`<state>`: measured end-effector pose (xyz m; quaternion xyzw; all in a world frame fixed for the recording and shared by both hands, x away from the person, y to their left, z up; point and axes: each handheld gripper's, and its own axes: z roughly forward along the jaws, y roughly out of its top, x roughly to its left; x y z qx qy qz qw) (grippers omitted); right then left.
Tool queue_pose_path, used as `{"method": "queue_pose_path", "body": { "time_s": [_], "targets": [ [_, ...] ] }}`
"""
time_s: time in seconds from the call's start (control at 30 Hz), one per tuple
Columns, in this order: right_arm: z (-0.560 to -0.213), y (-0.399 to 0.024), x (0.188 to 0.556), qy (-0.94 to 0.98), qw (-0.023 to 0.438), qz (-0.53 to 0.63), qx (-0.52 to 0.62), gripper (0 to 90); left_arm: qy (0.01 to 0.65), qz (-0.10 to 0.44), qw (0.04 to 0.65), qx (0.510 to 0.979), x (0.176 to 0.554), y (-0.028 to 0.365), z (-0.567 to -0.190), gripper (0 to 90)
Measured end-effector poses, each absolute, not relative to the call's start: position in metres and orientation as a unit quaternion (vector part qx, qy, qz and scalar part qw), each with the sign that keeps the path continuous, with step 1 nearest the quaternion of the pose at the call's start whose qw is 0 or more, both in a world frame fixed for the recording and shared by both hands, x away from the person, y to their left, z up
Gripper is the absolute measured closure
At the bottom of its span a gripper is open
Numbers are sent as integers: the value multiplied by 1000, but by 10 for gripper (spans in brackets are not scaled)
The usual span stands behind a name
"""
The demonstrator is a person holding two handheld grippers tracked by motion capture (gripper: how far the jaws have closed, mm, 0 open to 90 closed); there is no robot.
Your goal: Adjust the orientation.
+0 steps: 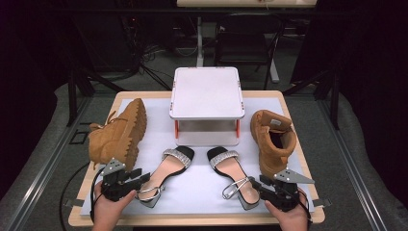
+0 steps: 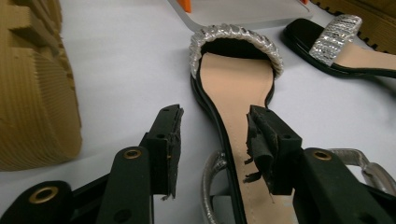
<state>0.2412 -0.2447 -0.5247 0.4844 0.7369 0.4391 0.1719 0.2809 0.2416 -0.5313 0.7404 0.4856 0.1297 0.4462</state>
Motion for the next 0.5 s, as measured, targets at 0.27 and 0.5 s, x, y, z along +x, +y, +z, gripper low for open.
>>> {"method": "queue_pose_path", "body": {
  "time_s": [0.27, 0.5],
  "targets": [
    [-519, -246, 237, 734, 180, 448, 478, 556, 486, 122, 447, 741, 281, 243, -530, 566],
    [-516, -251, 235, 728, 183, 453, 482, 546, 495, 127, 443, 736, 280, 244, -527, 531]
  ]
}}
